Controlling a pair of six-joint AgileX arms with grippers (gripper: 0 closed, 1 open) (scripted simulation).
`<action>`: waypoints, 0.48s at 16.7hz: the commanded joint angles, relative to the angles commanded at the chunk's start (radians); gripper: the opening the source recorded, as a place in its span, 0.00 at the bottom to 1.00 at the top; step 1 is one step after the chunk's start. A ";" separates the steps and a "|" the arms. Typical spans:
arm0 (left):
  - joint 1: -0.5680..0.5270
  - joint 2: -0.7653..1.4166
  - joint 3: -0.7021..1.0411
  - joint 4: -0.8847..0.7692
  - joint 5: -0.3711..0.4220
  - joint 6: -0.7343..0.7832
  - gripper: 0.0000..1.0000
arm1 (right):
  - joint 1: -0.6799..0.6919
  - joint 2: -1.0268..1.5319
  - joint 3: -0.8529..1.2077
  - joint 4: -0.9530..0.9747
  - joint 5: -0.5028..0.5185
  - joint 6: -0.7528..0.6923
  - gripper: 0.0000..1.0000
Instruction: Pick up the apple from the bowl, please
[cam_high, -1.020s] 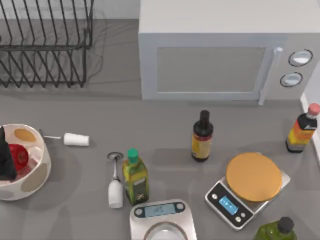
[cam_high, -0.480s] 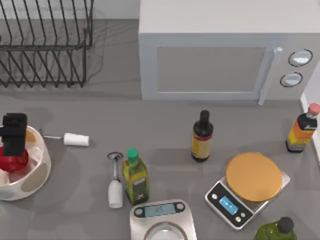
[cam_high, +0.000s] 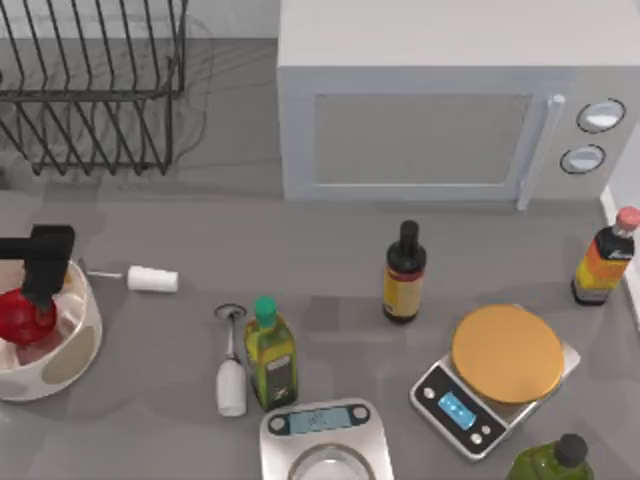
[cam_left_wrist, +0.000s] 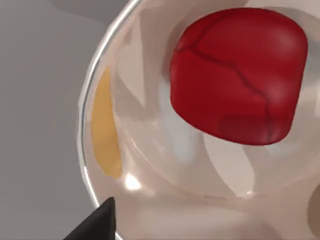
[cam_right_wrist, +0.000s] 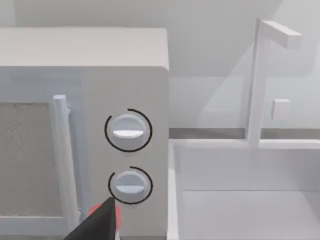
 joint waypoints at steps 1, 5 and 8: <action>0.000 0.004 0.003 -0.003 0.000 0.000 1.00 | 0.000 0.000 0.000 0.000 0.000 0.000 1.00; -0.002 0.001 0.000 0.000 0.000 0.000 1.00 | 0.000 0.000 0.000 0.000 0.000 0.000 1.00; -0.002 0.019 -0.030 0.041 0.000 0.000 1.00 | 0.000 0.000 0.000 0.000 0.000 0.000 1.00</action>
